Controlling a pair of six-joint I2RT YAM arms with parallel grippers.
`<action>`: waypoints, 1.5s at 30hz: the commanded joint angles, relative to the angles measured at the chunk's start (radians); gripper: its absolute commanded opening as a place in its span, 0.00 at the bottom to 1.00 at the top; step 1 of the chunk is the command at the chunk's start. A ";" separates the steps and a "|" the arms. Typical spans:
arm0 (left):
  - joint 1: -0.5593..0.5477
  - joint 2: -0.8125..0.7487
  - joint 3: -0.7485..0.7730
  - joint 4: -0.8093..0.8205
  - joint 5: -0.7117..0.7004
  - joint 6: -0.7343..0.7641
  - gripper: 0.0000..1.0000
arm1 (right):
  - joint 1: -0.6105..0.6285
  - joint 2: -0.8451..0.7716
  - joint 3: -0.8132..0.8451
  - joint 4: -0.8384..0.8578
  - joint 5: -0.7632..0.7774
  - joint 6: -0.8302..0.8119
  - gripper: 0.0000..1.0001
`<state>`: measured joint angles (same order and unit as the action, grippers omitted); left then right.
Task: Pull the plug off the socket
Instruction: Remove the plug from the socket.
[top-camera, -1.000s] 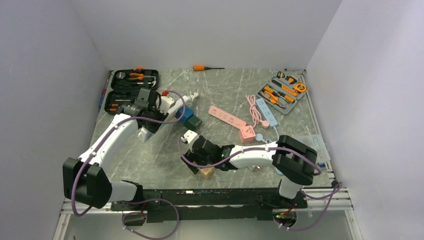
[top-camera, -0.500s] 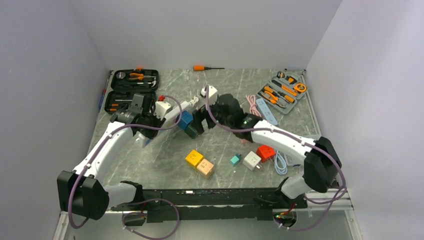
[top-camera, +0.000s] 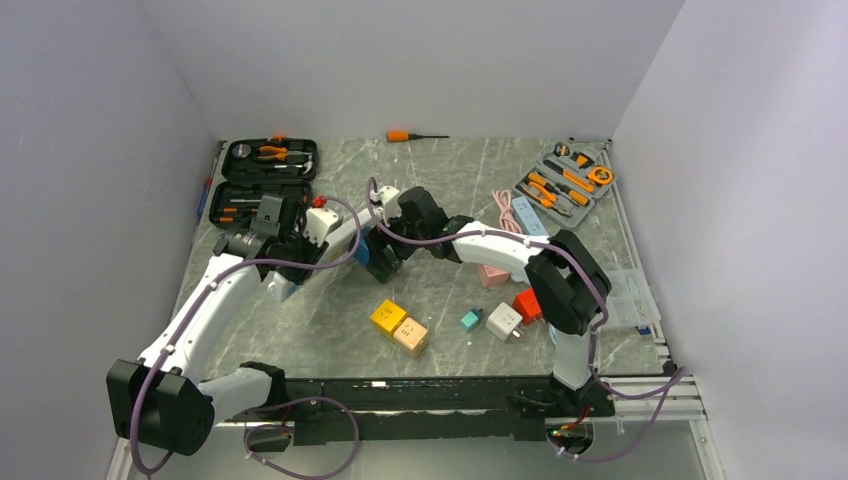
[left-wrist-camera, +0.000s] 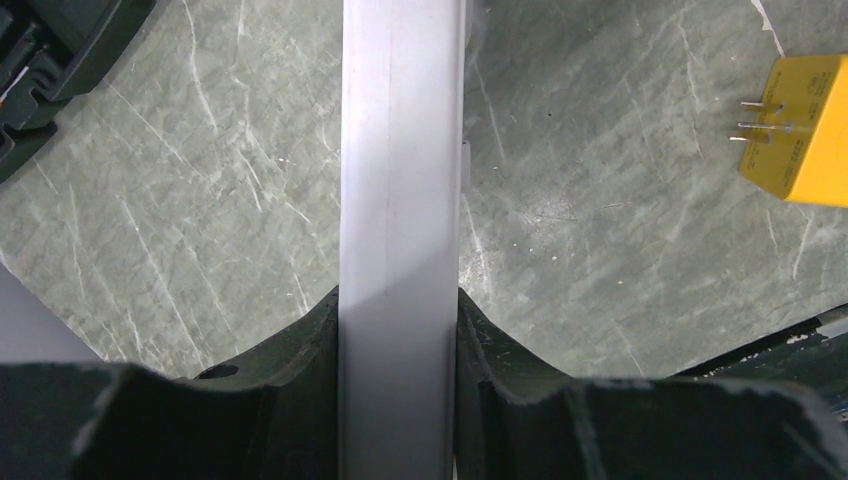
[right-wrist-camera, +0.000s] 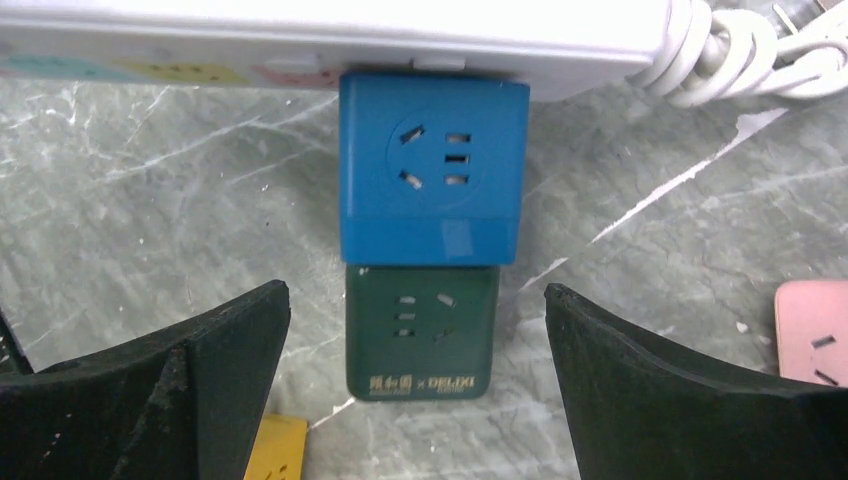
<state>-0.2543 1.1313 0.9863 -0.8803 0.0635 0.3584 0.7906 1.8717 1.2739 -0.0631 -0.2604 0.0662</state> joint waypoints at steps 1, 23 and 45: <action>0.004 -0.054 0.029 0.088 0.051 0.001 0.00 | -0.005 0.049 0.104 0.058 -0.034 -0.017 1.00; 0.005 -0.068 0.024 0.094 0.050 0.005 0.00 | -0.004 0.207 0.157 0.148 -0.067 0.055 0.55; 0.034 0.051 -0.112 0.341 -0.289 0.049 0.00 | -0.006 -0.021 -0.145 0.098 0.126 0.049 0.21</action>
<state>-0.2745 1.1748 0.8776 -0.7254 0.1673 0.4286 0.7898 1.9156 1.1316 0.1154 -0.1390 0.1471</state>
